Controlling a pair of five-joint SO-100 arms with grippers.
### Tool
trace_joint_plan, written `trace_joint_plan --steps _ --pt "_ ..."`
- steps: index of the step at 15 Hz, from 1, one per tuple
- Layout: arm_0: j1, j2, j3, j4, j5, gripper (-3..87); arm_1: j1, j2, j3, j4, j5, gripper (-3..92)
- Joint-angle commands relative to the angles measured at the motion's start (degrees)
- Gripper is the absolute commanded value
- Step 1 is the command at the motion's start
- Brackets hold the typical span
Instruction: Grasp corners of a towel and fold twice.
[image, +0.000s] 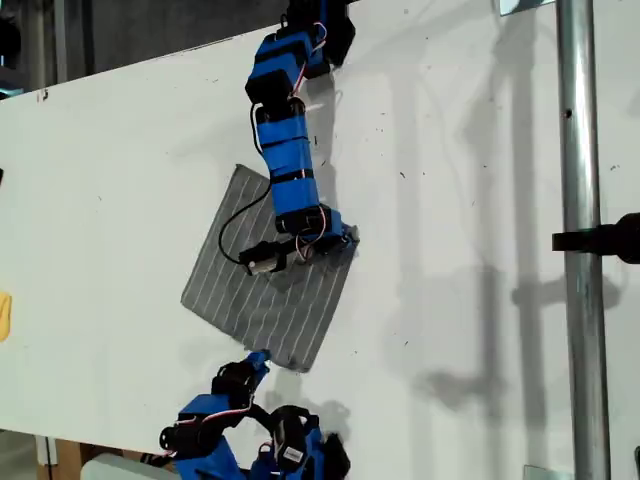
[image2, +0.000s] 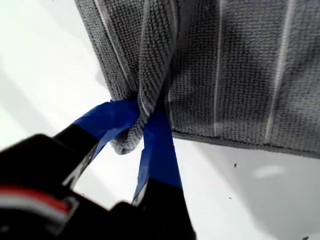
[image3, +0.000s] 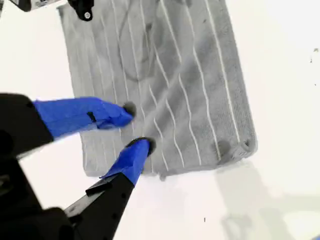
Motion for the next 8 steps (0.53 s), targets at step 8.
trace_joint_plan --steps 8 --pt "-2.29 0.79 19.25 -11.6 5.1 31.9 -1.14 0.7 1.23 0.53 0.7 -0.3"
